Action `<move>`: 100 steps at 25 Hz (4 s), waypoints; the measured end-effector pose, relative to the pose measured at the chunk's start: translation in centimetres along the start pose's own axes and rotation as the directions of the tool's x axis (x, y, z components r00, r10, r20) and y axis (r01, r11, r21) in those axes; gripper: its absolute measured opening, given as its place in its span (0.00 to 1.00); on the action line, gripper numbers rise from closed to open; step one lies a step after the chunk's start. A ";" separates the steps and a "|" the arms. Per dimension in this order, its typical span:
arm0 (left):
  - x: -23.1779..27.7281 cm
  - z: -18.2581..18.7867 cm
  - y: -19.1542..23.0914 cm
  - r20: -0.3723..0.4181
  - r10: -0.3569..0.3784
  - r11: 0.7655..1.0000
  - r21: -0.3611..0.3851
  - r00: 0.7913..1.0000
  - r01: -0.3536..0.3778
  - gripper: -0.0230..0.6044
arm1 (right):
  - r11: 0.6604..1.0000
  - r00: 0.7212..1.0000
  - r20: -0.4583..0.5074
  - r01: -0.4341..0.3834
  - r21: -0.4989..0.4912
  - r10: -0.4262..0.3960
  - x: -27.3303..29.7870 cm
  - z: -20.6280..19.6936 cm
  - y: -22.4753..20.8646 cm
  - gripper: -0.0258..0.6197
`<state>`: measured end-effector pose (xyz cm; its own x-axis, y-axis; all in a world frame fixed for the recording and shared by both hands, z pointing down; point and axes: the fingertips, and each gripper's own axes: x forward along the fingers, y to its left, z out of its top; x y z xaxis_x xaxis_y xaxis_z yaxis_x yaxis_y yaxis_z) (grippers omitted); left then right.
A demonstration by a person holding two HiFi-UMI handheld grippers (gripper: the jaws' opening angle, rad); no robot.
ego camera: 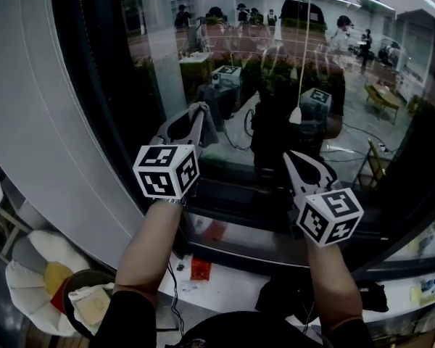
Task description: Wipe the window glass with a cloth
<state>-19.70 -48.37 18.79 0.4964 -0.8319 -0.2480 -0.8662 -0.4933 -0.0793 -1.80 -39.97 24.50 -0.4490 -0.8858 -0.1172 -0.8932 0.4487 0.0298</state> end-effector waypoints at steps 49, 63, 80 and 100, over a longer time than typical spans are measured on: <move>6.0 3.9 -21.2 0.082 -0.223 0.974 -0.009 0.971 0.224 0.09 | 0.980 0.980 0.001 0.198 -0.019 -0.198 -14.7 2.5 -10.6 0.08; 7.9 3.7 -28.7 0.081 -0.327 0.943 -0.032 0.941 0.331 0.09 | 0.960 0.961 -0.007 0.276 -0.044 -0.276 -20.1 2.4 -13.1 0.08; 9.8 4.5 -40.6 0.090 -0.291 0.956 0.071 0.952 0.285 0.09 | 0.966 0.967 0.001 0.256 -0.019 -0.256 -27.5 3.0 -18.3 0.08; 11.7 4.8 -48.9 0.092 -0.289 0.957 0.066 0.953 0.283 0.09 | 0.973 0.972 -0.025 0.232 -0.020 -0.232 -33.6 2.5 -22.6 0.08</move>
<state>28.17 -32.76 15.14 0.7180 -0.6270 -0.3023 -0.6917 -0.6910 -0.2097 33.55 -20.06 25.32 -0.2298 -0.9685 -0.0962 -0.9732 0.2288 0.0216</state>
